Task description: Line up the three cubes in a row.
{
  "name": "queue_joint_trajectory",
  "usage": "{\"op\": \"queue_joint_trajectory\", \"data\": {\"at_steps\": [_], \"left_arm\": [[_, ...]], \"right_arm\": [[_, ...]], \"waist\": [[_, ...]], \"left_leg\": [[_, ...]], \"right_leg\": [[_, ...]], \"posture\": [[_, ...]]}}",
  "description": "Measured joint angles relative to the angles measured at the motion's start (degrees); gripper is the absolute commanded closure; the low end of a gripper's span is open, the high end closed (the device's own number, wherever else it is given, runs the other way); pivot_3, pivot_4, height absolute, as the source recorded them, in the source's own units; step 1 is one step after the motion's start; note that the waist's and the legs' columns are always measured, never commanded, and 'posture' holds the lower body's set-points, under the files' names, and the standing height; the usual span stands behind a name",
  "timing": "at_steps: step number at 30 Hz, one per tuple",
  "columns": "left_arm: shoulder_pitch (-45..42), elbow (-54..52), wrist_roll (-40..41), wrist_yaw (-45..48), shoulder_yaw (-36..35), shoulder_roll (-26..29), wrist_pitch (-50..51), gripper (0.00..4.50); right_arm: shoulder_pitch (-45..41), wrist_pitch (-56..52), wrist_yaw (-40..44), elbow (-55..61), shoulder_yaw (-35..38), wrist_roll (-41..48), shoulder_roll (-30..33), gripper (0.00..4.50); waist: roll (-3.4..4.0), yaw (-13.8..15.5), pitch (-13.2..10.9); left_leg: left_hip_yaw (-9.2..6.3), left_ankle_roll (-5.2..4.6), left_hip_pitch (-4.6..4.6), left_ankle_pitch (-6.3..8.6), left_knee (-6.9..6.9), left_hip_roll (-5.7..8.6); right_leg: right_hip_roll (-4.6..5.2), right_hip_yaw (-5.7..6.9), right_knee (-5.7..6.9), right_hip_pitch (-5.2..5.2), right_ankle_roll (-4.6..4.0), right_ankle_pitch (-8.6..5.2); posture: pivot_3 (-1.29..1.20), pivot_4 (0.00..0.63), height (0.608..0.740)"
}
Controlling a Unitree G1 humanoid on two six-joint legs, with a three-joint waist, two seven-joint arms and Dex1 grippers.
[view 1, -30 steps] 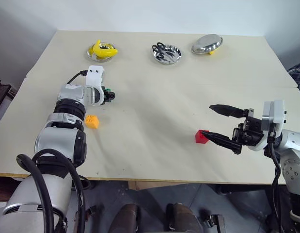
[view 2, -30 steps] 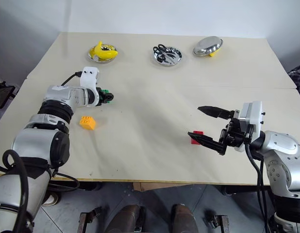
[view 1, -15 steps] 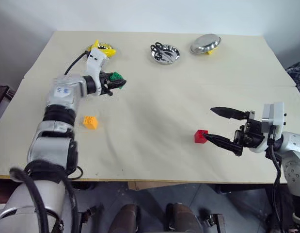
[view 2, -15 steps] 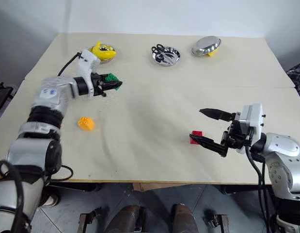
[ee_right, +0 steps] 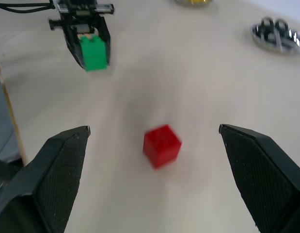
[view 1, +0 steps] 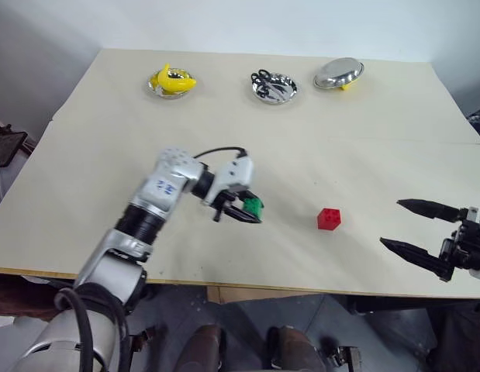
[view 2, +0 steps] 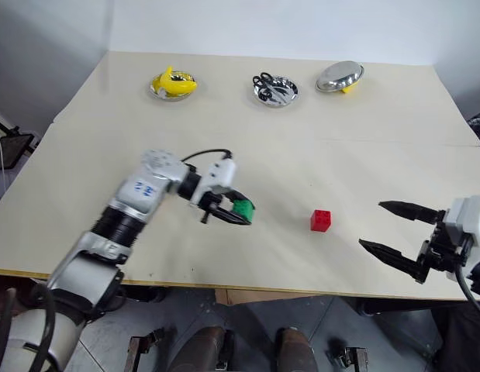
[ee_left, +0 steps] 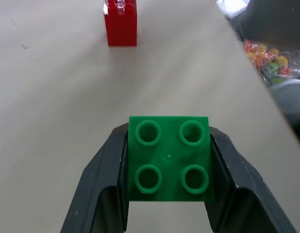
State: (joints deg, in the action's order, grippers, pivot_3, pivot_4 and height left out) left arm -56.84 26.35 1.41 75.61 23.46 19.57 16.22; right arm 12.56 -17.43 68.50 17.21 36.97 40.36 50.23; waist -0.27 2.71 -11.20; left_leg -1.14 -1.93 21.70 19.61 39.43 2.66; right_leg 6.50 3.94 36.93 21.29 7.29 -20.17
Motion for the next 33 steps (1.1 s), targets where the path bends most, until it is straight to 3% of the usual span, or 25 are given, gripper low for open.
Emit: {"op": "queue_joint_trajectory", "data": {"at_steps": [8, 16, 33], "left_arm": [[-5.8, 9.0, -8.1, -8.0, 4.1, -6.8, 1.1, 2.98], [-8.0, 11.7, -10.0, -11.7, 4.3, -11.6, 5.2, 2.98], [-6.4, 3.8, -11.2, -10.7, 6.9, -12.3, 13.9, 2.98]], "right_arm": [[2.3, -0.1, -1.1, 3.2, 1.5, 0.2, -1.2, 0.00], [2.3, -0.3, -2.2, 4.7, 1.3, 0.3, -1.7, 0.00], [3.4, -0.7, -1.3, 4.9, 0.4, 0.3, -1.7, 0.00]], "waist": [[0.00, -1.0, 0.0], [0.00, -0.7, 0.0], [0.00, 0.2, 0.0]], "left_leg": [[0.09, 0.00, -0.05, -0.01, -0.02, -0.03], [0.08, -0.01, -0.05, -0.02, -0.02, 0.00], [0.09, 0.00, -0.05, -0.01, 0.01, 0.00]], "right_leg": [[0.00, -0.17, 0.05, 0.05, 0.00, 0.00], [0.01, -0.20, 0.04, 0.05, 0.01, 0.01], [0.01, -0.24, 0.03, 0.04, 0.02, 0.01]], "posture": [[0.00, 0.150, 0.740], [0.00, 0.150, 0.740], [0.00, 0.150, 0.740]]}}
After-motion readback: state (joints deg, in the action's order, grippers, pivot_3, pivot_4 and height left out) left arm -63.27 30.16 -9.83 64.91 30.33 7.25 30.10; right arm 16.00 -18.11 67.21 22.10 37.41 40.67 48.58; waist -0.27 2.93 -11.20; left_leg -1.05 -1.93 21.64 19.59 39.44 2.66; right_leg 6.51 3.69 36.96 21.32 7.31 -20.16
